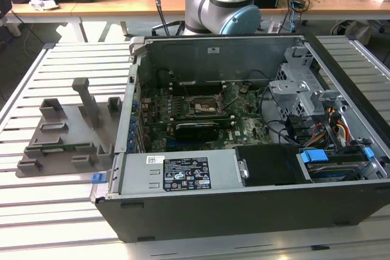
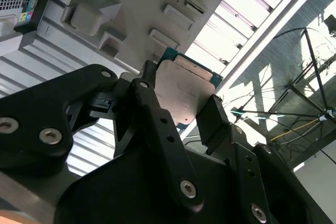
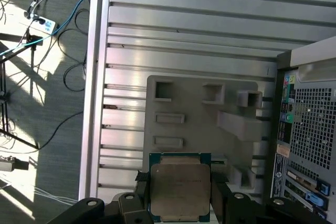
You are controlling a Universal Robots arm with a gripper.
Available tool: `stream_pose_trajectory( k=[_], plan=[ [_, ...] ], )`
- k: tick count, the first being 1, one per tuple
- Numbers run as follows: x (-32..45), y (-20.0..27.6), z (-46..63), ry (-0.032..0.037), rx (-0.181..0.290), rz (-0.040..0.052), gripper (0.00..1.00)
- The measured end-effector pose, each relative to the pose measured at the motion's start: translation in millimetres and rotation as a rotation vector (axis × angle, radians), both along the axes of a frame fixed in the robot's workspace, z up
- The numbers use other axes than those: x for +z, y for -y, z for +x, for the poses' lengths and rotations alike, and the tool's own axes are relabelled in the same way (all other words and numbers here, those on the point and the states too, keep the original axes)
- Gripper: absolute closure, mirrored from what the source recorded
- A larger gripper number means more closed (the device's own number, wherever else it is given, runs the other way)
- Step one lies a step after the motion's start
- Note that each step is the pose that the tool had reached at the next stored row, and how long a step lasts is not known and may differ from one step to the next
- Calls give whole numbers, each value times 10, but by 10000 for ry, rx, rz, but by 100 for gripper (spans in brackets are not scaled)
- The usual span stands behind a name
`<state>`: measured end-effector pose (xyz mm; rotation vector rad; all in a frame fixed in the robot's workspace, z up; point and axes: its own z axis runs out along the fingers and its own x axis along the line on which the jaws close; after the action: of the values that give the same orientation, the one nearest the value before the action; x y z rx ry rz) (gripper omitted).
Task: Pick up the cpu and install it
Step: 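Pick up the cpu and move it towards the insertion slot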
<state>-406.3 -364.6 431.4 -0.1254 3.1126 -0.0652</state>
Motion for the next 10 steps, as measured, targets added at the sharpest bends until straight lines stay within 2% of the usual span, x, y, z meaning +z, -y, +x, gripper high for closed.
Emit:
stream_pose_trajectory(
  k=[10],
  plan=[
    [-1, 0, 102, 1, -1, 0, 45]
  ],
)
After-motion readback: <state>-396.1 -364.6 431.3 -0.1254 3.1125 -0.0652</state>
